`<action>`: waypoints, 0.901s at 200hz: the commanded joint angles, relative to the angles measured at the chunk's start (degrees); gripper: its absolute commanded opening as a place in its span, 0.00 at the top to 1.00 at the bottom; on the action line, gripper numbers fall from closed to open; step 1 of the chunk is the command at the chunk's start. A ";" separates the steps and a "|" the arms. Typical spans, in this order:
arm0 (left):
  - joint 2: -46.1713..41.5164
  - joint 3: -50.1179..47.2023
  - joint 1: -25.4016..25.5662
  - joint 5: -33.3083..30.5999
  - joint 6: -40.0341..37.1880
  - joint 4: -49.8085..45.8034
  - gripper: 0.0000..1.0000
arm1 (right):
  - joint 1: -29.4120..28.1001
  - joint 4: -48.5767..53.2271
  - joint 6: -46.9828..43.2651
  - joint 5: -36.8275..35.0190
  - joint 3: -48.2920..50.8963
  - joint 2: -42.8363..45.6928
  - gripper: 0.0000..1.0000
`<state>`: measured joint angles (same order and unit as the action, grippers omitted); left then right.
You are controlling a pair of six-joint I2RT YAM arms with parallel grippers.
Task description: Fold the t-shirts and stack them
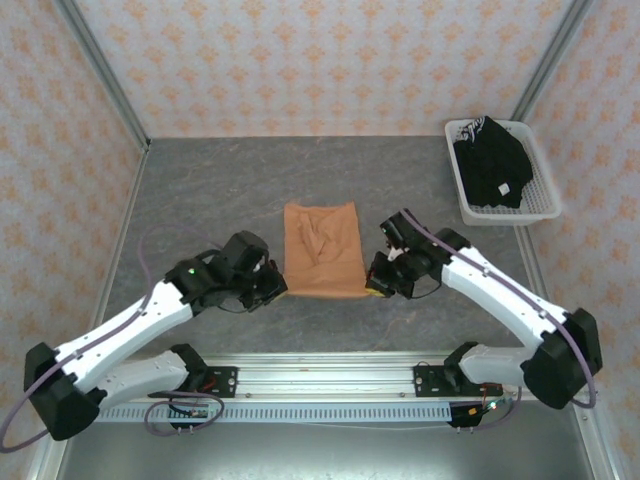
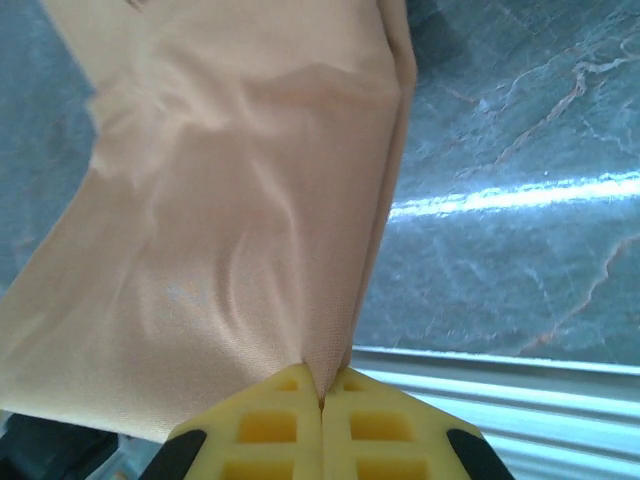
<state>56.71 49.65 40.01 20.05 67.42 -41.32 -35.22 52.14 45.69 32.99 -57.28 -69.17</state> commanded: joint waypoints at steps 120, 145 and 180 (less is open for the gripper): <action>20.78 19.72 -13.91 -1.45 -0.57 -0.04 1.00 | 10.25 3.45 4.91 0.79 -23.43 -20.10 1.00; 32.39 23.45 -18.33 0.09 -1.75 4.99 1.00 | 13.46 -0.59 3.21 0.06 -31.01 -32.46 1.00; 51.16 38.12 -22.35 -1.69 -6.69 1.99 0.54 | 15.58 2.97 -2.40 -3.65 -49.36 -51.22 0.61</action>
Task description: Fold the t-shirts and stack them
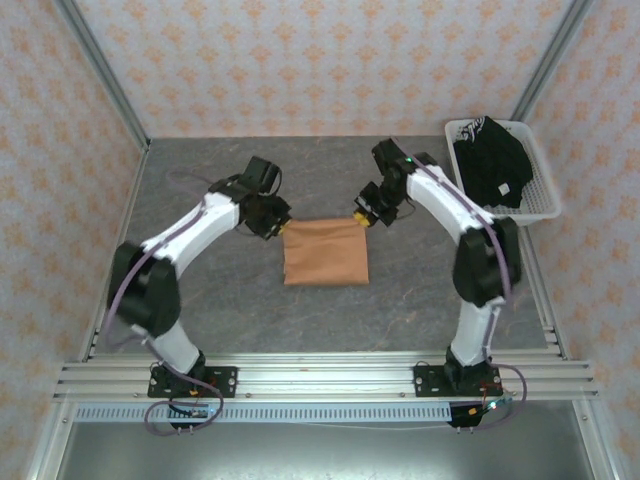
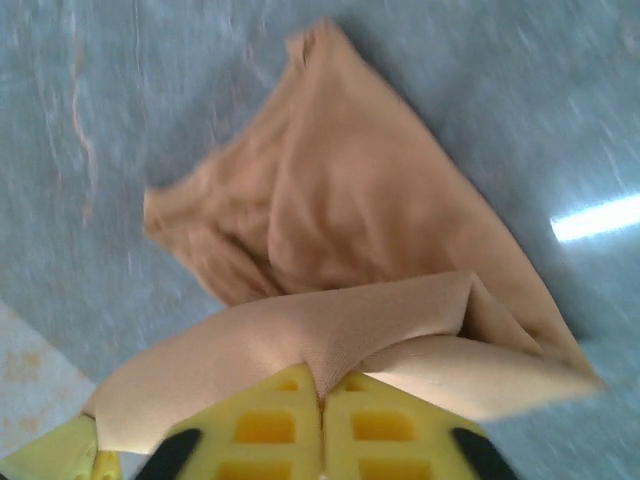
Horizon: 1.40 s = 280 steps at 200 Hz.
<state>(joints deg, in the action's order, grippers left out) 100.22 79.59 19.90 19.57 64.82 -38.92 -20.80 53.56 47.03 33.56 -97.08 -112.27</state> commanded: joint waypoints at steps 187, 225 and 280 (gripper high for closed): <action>-7.45 -32.51 33.62 -27.92 58.74 41.26 0.26 | -0.58 -30.98 2.98 1.68 51.89 52.04 0.39; -1.69 -31.86 33.49 -30.80 61.93 44.70 0.38 | -0.12 -29.34 3.34 1.83 52.56 54.27 0.39; 2.21 -32.84 27.65 -31.09 56.72 48.92 0.85 | 0.18 -27.14 3.43 1.86 53.09 56.72 0.39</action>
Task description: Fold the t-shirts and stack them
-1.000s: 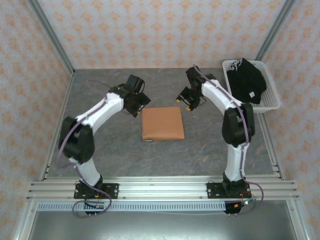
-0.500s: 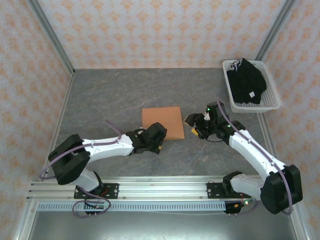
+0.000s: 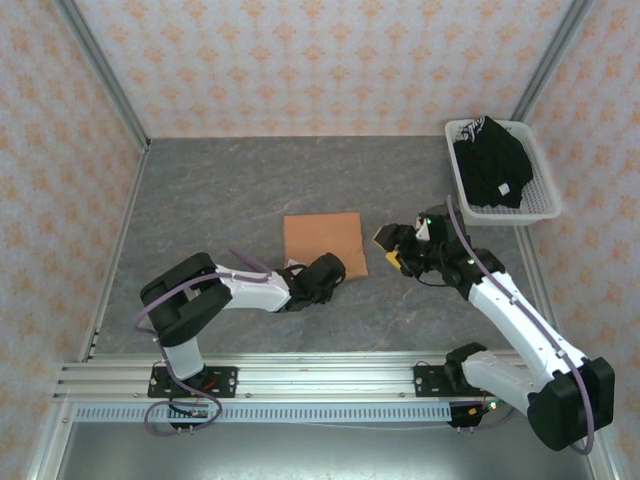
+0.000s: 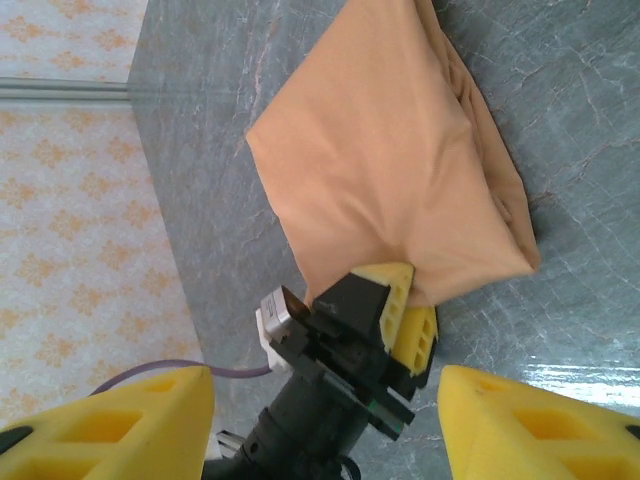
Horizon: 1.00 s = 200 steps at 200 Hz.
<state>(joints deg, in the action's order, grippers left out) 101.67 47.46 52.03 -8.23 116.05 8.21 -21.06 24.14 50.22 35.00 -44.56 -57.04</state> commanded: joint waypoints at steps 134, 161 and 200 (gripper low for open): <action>15.55 25.54 -56.91 27.46 -59.87 -21.45 0.90 | 0.99 1.44 1.40 -2.13 -1.00 -1.39 0.40; 23.00 38.38 -60.95 28.47 -67.23 -29.92 0.90 | 1.05 1.24 0.55 -1.96 -3.22 -4.29 0.40; 27.55 46.56 -64.55 29.03 -70.59 -34.99 0.88 | 1.19 1.86 -0.73 -1.78 -5.99 -7.56 0.40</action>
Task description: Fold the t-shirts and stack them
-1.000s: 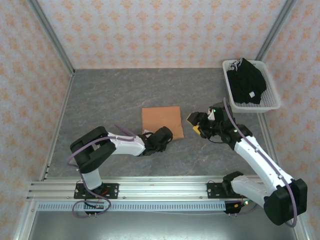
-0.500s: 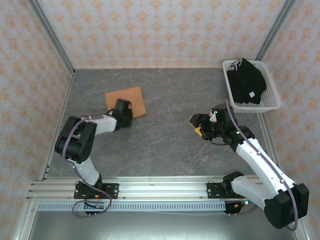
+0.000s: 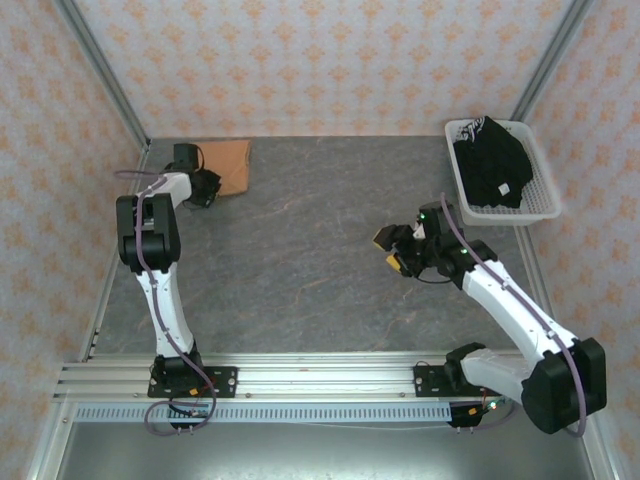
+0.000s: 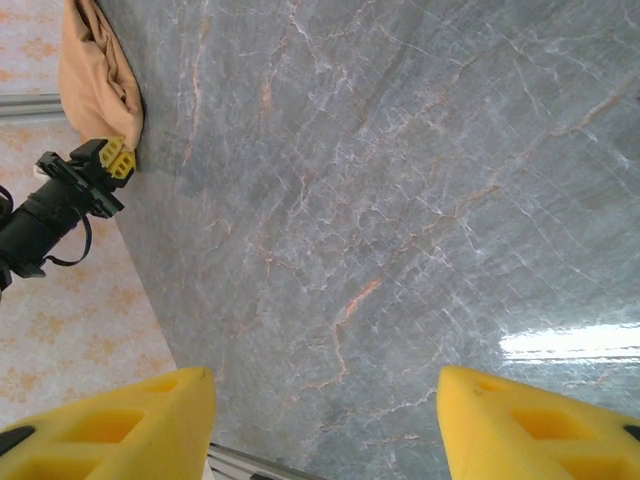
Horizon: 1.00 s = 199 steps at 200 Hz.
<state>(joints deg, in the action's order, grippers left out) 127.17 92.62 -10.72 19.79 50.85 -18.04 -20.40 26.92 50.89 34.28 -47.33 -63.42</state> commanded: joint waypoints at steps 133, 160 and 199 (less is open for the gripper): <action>-26.00 -11.31 1.56 3.36 0.42 -3.96 0.05 | 0.65 -6.91 -4.40 -3.50 -9.55 -1.01 0.37; -38.87 -15.83 4.33 -1.31 -3.33 -9.99 0.00 | 0.93 -3.04 -6.99 -8.59 -13.26 0.16 0.01; -55.61 -21.46 8.33 -14.13 -7.23 -22.84 0.00 | 1.58 1.30 -11.06 -14.00 -18.26 1.77 0.01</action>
<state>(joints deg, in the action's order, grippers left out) 78.87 75.40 -3.84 16.64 47.20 -28.82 -19.20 24.21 44.31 26.28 -61.71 -63.75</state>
